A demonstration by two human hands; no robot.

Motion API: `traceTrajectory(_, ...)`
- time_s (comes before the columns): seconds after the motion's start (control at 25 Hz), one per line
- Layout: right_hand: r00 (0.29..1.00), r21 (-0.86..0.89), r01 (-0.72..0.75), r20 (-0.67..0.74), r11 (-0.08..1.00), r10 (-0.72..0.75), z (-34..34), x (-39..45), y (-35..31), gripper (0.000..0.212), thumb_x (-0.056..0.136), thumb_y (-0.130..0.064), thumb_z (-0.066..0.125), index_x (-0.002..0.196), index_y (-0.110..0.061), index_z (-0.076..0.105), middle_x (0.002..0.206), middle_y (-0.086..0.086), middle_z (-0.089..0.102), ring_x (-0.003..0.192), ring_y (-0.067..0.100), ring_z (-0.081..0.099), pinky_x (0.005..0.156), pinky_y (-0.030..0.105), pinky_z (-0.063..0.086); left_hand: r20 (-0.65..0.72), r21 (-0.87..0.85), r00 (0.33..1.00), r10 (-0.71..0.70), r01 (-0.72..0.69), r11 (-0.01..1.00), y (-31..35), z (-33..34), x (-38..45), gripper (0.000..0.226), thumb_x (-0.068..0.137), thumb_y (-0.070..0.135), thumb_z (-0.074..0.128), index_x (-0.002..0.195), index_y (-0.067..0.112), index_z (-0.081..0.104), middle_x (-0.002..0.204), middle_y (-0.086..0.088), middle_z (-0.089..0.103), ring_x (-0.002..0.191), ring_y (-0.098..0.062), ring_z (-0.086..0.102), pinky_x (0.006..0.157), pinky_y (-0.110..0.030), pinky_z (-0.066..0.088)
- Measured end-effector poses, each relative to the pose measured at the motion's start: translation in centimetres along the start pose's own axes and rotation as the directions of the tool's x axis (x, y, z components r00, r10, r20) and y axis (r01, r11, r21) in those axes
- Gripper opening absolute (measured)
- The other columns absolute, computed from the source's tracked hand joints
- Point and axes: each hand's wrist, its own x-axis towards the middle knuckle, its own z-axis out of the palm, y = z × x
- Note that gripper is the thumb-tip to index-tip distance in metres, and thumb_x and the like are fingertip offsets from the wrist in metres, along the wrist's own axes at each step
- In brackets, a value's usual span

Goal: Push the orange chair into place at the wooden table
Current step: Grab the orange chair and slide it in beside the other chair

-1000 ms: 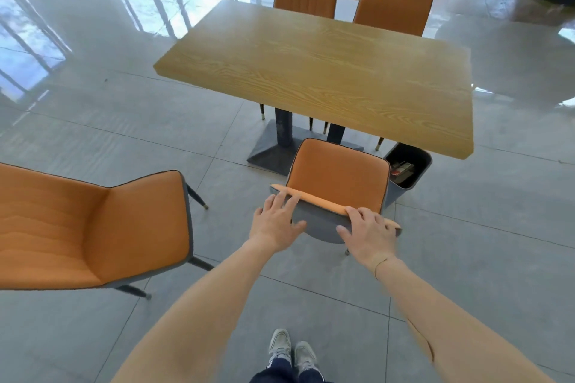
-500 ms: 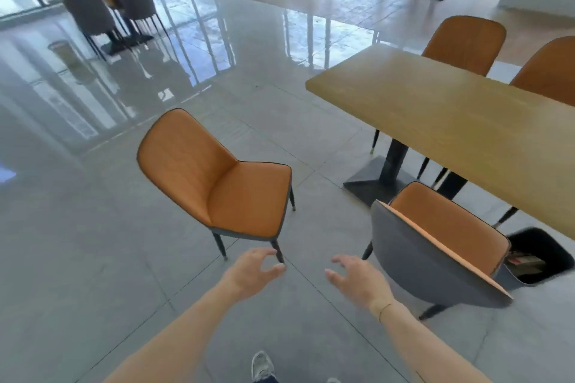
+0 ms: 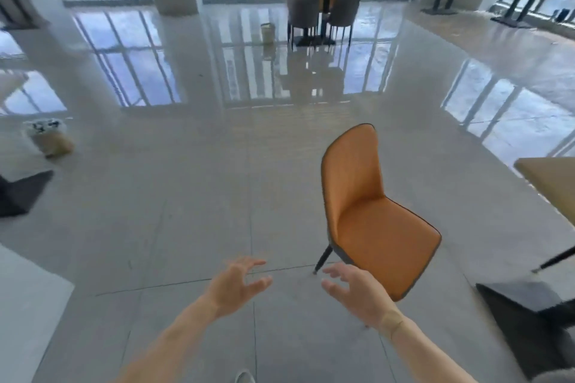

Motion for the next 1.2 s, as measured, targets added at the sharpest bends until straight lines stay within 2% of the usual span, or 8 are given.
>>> traceTrajectory(0.08,0.999,-0.027,0.03,0.022,0.999,-0.029,1.1,3.8,-3.5,0.037,0.09,-0.055,0.053,0.124,-0.039,0.057,0.118,-0.018,0.061,0.107,0.001,0.057,0.092,0.026,0.046,-0.031,-0.097,0.998,-0.051,0.048,0.994,-3.6,-3.7,0.6,0.048,0.091,0.041,0.065,0.133,0.017,0.055,0.137,0.001,0.054,0.132,-0.014,0.045,0.111,-0.028,0.032)
traceTrajectory(0.12,0.999,-0.041,0.033,0.033,0.999,-0.032,1.6,5.3,-5.0,0.037,0.091,-0.055,0.053,0.124,-0.039,0.058,0.119,-0.018,0.062,0.106,0.001,0.057,0.092,0.025,0.045,-0.043,-0.121,0.997,-0.065,0.06,0.991,-5.0,-5.3,0.8,0.048,0.091,0.041,0.065,0.131,0.017,0.056,0.136,0.001,0.055,0.13,-0.013,0.046,0.109,-0.024,0.032)
traceTrajectory(0.2,0.998,-0.082,0.051,0.038,0.995,-0.048,2.3,9.0,-7.9,0.038,0.091,-0.055,0.053,0.124,-0.037,0.058,0.119,-0.017,0.063,0.106,0.001,0.058,0.092,0.025,0.045,-0.075,-0.107,0.994,-0.076,0.068,0.992,-7.7,-8.5,2.1,0.049,0.09,0.046,0.065,0.13,0.02,0.058,0.134,0.004,0.056,0.125,-0.007,0.048,0.102,-0.016,0.03)
traceTrajectory(0.32,0.996,-0.058,0.071,0.056,0.996,-0.067,2.3,13.1,-11.3,0.038,0.091,-0.054,0.055,0.124,-0.036,0.059,0.116,-0.016,0.063,0.104,0.003,0.059,0.09,0.026,0.047,-0.082,-0.107,0.992,-0.092,0.083,0.991,-10.2,-12.1,4.4,0.051,0.089,0.052,0.063,0.13,0.024,0.058,0.134,0.007,0.056,0.122,-0.002,0.046,0.102,-0.018,0.03)
traceTrajectory(0.48,0.997,-0.032,0.065,0.041,0.997,-0.064,0.9,18.5,-12.6,0.037,0.09,-0.055,0.055,0.123,-0.038,0.058,0.116,-0.018,0.063,0.106,0.0,0.057,0.093,0.027,0.047,-0.063,-0.092,0.995,-0.074,0.068,0.993,-11.5,-15.8,10.1,0.047,0.09,0.047,0.064,0.13,0.023,0.057,0.133,0.007,0.056,0.127,-0.007,0.046,0.106,-0.021,0.03)
traceTrajectory(0.64,1.0,-0.012,0.016,-0.01,1.0,-0.017,-2.2,24.9,-11.1,0.039,0.09,-0.057,0.055,0.123,-0.037,0.059,0.116,-0.017,0.063,0.107,0.002,0.057,0.095,0.031,0.048,-0.013,-0.074,1.0,-0.024,0.023,0.997,-10.7,-18.3,18.4,0.047,0.091,0.044,0.064,0.131,0.021,0.056,0.134,0.007,0.054,0.129,-0.008,0.044,0.103,-0.016,0.025)
traceTrajectory(0.92,0.981,0.081,-0.1,-0.156,0.992,0.112,-10.9,37.9,-8.0,0.044,0.088,-0.058,0.055,0.125,-0.033,0.059,0.117,-0.015,0.063,0.107,0.005,0.058,0.095,0.035,0.05,0.108,-0.025,0.993,0.042,-0.04,0.999,-5.7,-22.1,36.9,0.049,0.089,0.051,0.063,0.131,0.029,0.055,0.138,0.007,0.051,0.132,-0.009,0.042,0.113,-0.031,0.029)
traceTrajectory(1.2,0.898,0.149,-0.284,-0.304,0.947,0.317,-17.7,44.9,-3.4,0.042,0.09,-0.054,0.055,0.125,-0.03,0.059,0.115,-0.011,0.063,0.101,0.007,0.058,0.088,0.031,0.051,0.325,0.068,0.916,0.236,-0.272,0.96,3.1,-21.2,52.5,0.056,0.087,0.06,0.058,0.135,0.033,0.051,0.14,0.009,0.049,0.133,-0.008,0.04,0.11,-0.025,0.027)
